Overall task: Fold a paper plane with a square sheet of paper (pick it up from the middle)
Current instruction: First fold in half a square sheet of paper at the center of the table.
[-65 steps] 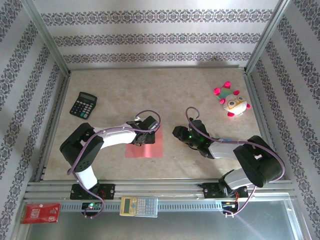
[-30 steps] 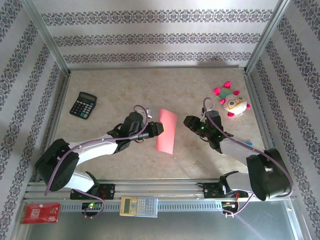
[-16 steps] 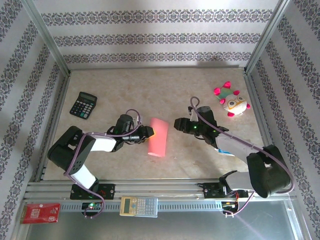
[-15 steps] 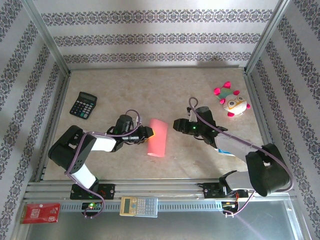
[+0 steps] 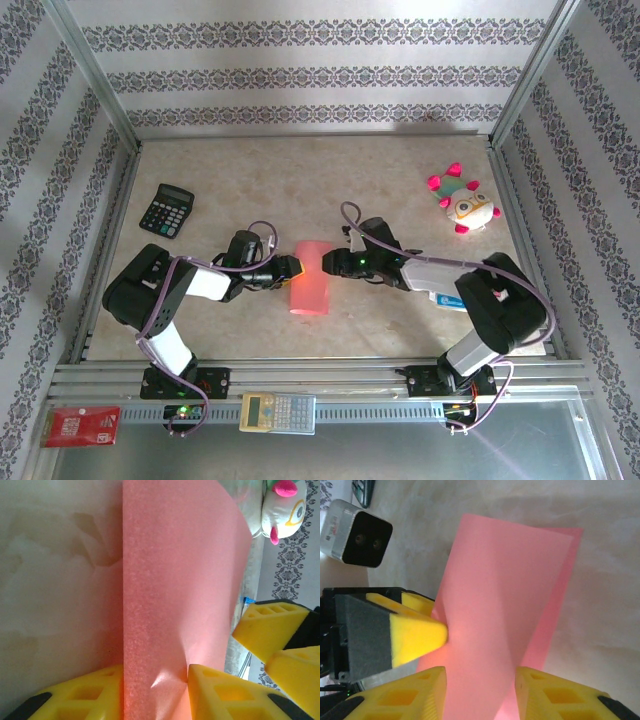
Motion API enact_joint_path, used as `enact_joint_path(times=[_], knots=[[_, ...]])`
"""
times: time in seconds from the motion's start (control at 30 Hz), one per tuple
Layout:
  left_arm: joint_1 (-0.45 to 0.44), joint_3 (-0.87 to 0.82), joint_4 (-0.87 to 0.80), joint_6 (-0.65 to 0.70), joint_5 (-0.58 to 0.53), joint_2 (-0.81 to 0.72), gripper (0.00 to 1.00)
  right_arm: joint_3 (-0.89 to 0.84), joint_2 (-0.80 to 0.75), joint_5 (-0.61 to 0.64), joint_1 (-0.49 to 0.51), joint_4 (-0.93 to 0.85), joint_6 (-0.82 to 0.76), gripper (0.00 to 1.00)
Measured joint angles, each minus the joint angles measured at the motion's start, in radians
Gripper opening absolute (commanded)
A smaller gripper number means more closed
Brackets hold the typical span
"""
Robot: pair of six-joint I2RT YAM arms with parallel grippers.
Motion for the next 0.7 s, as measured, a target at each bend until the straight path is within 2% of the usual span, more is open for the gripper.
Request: enact_joint_path(times=[0.2,0.43,0.7], knots=[[-0.002,0.0,-0.011,0.027,-0.002,-0.008,0.41,0.067,0.097,0.006,0.007,0.015,0.018,0.25],[-0.01,0.016,-0.111,0.085,-0.051,-0.05,0.44,0.114,0.153,0.023,0.007,0.015,0.018,0.22],[-0.043,0.079,-0.298,0.167,-0.164,-0.075,0.35,0.137,0.219,0.028,0.013,0.023,0.019,0.22]])
